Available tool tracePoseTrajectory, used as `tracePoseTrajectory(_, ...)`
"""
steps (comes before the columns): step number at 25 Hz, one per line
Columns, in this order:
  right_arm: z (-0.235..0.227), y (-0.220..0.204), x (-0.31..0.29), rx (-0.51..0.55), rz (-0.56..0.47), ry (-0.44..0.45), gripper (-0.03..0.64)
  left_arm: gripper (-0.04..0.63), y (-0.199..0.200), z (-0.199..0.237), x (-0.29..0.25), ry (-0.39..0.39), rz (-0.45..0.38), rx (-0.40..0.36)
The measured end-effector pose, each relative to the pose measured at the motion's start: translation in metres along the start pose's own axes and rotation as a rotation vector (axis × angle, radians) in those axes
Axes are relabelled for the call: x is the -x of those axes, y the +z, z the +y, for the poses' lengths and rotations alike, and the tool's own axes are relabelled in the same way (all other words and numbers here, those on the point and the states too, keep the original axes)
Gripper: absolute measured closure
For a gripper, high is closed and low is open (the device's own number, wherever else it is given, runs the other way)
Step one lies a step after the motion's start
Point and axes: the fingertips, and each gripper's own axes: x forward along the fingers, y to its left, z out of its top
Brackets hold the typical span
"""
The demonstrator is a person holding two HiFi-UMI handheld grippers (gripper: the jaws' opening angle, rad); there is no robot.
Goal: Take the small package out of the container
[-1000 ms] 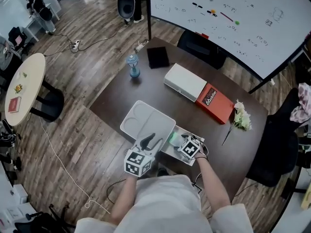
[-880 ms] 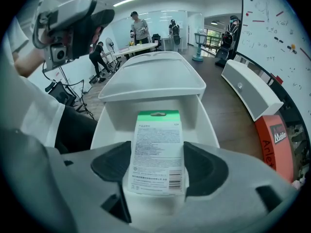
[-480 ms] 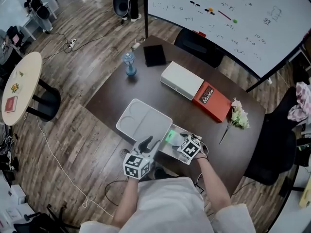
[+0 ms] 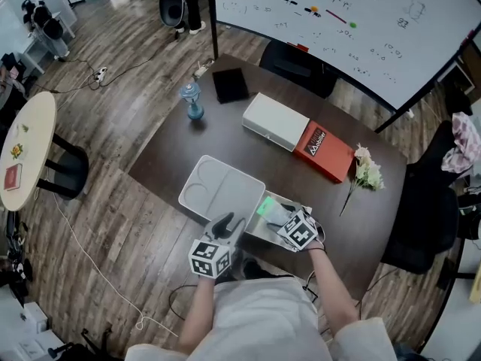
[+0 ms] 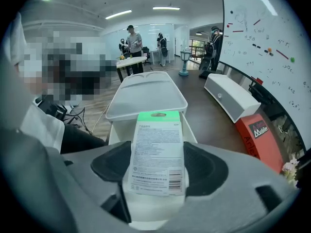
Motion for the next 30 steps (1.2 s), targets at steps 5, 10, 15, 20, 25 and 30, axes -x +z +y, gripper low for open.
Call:
tracePoseTrajectory(5, 0.004, 0.007, 0.013, -0.086, -0.048, -0.068, 0.273, 0.451, 0.006, 0.001, 0.003, -0.059, 0.030, -0.028)
tracePoseTrajectory(10, 0.006, 0.017, 0.027, -0.196, -0.104, -0.158, 0.274, 0.451, 0.012, 0.009, 0.008, -0.116, 0.073, -0.051)
tracePoseTrajectory(15, 0.010, 0.026, 0.041, -0.309, -0.176, -0.237, 0.273, 0.453, 0.027, 0.013, 0.012, -0.169, 0.093, -0.101)
tracePoseTrajectory(20, 0.020, 0.031, 0.052, -0.399, -0.243, -0.311, 0.273, 0.453, 0.033, 0.010, 0.016, -0.238, 0.119, -0.155)
tracePoseTrajectory(25, 0.037, 0.030, 0.068, -0.476, -0.295, -0.386, 0.273, 0.453, 0.033, 0.001, 0.029, -0.293, 0.131, -0.195)
tracePoseTrajectory(30, 0.054, 0.032, 0.078, -0.542, -0.350, -0.439, 0.273, 0.453, 0.034, -0.004, 0.046, -0.331, 0.132, -0.220)
